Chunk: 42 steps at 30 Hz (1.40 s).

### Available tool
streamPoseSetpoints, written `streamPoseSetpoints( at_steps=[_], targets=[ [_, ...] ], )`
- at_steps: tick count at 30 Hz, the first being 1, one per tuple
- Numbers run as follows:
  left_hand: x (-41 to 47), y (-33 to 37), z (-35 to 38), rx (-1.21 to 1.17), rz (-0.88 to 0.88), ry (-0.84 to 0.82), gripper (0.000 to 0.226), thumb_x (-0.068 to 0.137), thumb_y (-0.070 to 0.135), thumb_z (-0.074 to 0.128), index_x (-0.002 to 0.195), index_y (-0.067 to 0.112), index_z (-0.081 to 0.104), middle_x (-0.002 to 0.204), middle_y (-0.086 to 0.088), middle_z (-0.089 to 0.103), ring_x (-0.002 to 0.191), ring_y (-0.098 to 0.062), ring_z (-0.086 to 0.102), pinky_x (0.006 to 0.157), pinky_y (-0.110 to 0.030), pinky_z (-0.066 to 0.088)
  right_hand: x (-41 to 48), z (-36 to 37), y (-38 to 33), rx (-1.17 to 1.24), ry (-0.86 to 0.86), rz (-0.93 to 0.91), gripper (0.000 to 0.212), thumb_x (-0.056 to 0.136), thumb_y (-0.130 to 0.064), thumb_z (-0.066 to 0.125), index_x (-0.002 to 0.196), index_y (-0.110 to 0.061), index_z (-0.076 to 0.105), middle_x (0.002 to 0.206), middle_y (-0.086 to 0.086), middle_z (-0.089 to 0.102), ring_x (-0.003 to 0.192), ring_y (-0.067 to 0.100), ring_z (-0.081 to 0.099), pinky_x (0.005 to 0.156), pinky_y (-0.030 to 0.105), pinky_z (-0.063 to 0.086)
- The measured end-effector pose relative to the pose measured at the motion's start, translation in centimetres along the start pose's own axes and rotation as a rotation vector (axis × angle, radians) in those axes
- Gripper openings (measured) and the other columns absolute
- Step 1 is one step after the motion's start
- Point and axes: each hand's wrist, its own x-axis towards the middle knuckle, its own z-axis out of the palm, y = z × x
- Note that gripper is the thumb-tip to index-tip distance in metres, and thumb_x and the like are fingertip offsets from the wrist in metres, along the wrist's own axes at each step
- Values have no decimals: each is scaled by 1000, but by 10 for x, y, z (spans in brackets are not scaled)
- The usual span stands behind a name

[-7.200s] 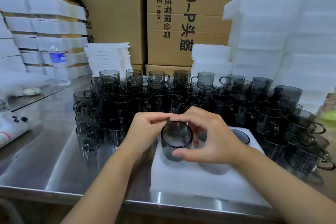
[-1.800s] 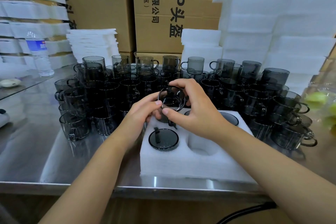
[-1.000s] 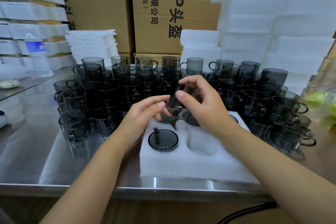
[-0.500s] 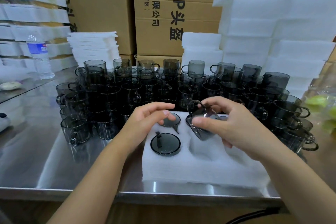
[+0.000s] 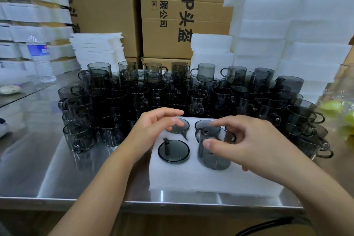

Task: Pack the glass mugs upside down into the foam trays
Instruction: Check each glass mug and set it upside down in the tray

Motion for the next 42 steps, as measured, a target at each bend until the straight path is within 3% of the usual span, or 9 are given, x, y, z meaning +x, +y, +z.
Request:
streamPoseSetpoints(
  at_steps=[4, 9, 16, 21, 30, 33, 35, 38, 42],
  targets=[
    [0, 0, -1, 11, -5, -2, 28, 80, 25, 54, 103, 20, 70, 88, 2, 75, 83, 4, 62, 74, -9, 44, 5, 4, 6, -136, 103, -62, 43, 53, -71, 58, 80, -38, 58, 78, -12, 52, 78, -10, 46, 66, 5, 35],
    [0, 1, 0, -4, -13, -2, 26, 79, 25, 56, 100, 23, 71, 88, 4, 75, 82, 5, 62, 73, -8, 44, 6, 6, 9, -200, -28, -109, 46, 53, -75, 56, 89, -47, 49, 94, -24, 43, 89, -9, 44, 69, 9, 37],
    [-1, 2, 1, -19, -24, 6, 25, 77, 25, 57, 98, 23, 71, 86, 4, 74, 78, 5, 60, 73, -9, 44, 7, 9, 17, -329, -124, -56, 74, 48, -85, 49, 106, -40, 58, 93, -22, 49, 87, -12, 45, 70, 11, 38],
    [-1, 3, 2, -7, -21, 3, 26, 78, 25, 57, 99, 21, 71, 85, 6, 74, 76, 7, 60, 72, -9, 44, 6, 9, 17, -293, -130, -69, 99, 38, -95, 38, 121, -43, 53, 99, -25, 45, 89, -19, 40, 69, 12, 35],
    [0, 2, 2, 0, -14, 1, 25, 78, 25, 57, 99, 23, 71, 85, 6, 74, 79, 7, 61, 72, -7, 44, 13, 8, 21, -261, -121, -107, 72, 46, -87, 46, 100, -45, 69, 88, -22, 52, 81, -15, 46, 65, 10, 35],
    [0, 1, 0, 10, -11, 0, 27, 79, 26, 57, 101, 22, 71, 89, 3, 75, 85, 4, 63, 73, -7, 44, 40, 5, 24, -147, 62, -124, 34, 73, -66, 56, 83, -39, 73, 80, -19, 59, 69, -6, 52, 62, 8, 36],
    [1, 0, 0, 7, -9, 0, 27, 79, 26, 57, 102, 21, 71, 90, 2, 75, 85, 2, 63, 73, -8, 44, 67, 4, 29, -148, 206, -129, 16, 90, -35, 56, 97, -33, 71, 88, -14, 59, 69, -3, 49, 64, 4, 34],
    [2, -1, -1, 6, -7, 0, 27, 80, 25, 57, 102, 21, 71, 90, 1, 75, 89, -1, 65, 74, -9, 45, 103, 6, 34, -320, 183, -121, 43, 90, -7, 49, 127, -26, 56, 112, 1, 48, 86, 9, 48, 78, 19, 37],
    [2, -2, -1, -1, -2, 0, 27, 79, 25, 57, 102, 20, 71, 89, 0, 75, 87, -1, 65, 73, -9, 45, 120, 27, 39, -466, 148, -143, 53, 84, -2, 48, 135, -19, 48, 131, 7, 36, 122, 25, 35, 90, 39, 45]
  ],
)
